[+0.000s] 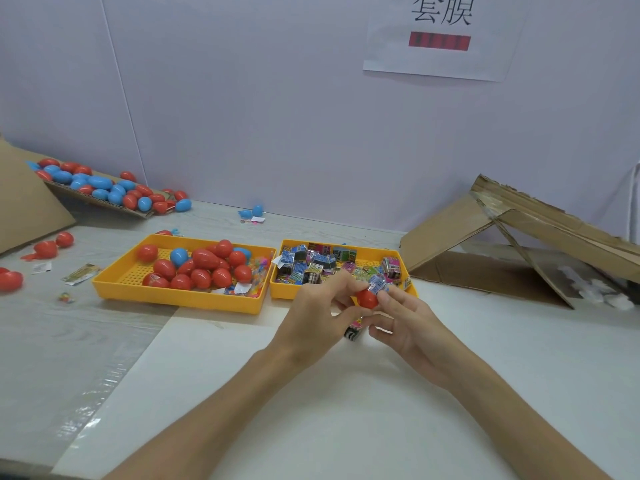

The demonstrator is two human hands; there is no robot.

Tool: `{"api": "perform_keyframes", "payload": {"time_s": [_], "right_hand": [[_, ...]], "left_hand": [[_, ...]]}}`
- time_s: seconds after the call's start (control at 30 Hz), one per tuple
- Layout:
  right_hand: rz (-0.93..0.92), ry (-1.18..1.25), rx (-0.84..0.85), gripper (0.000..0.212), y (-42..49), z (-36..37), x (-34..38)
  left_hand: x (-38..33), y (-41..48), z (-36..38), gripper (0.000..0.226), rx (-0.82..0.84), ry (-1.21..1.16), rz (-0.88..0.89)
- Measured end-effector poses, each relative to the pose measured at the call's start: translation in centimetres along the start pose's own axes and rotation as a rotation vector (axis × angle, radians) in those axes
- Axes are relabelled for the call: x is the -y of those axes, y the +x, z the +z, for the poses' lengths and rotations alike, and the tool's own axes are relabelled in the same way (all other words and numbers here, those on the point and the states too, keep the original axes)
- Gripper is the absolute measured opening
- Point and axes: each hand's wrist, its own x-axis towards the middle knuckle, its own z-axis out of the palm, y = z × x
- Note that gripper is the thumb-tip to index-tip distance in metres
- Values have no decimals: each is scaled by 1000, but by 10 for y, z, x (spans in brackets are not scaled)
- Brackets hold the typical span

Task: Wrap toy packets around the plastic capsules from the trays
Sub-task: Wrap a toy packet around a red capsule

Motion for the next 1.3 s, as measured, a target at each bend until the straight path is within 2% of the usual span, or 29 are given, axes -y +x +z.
{"api": "perform_keyframes", "payload": {"time_s": [0.1,0.17,0.37,0.47,0.67,0.8,0.93,1.07,1.3], "right_hand": [[-22,26,1,38,0,-1,-1],[-49,26,1,33,0,-1,-1],[-80,36,-30,38,0,2,-2],[-118,-8,-56,35,0,4,-1],[-171,-29,-156,51,0,6,-2],[-324,-245,-260,42,0,4,1],[-401,-302,-225,28,-1,2,4],[-414,-349,-181,34,-2,5,3],[-452,-394,-276,35,-2,3,-1]], "left_hand": [[-1,0,1,24,-20,-17,2],[-1,0,2,23,-24,-43,-26],[-3,-1,4,33,-5,-104,-99],[-4,1,5,30,-5,-159,-163],[-2,5,2,28,79,-164,-284],[0,9,-1,9,98,-377,-450],[-4,13,-7,22,160,-723,-657],[-3,10,-5,31,222,-735,-639],[-3,11,-7,32,206,-786,-628]]}}
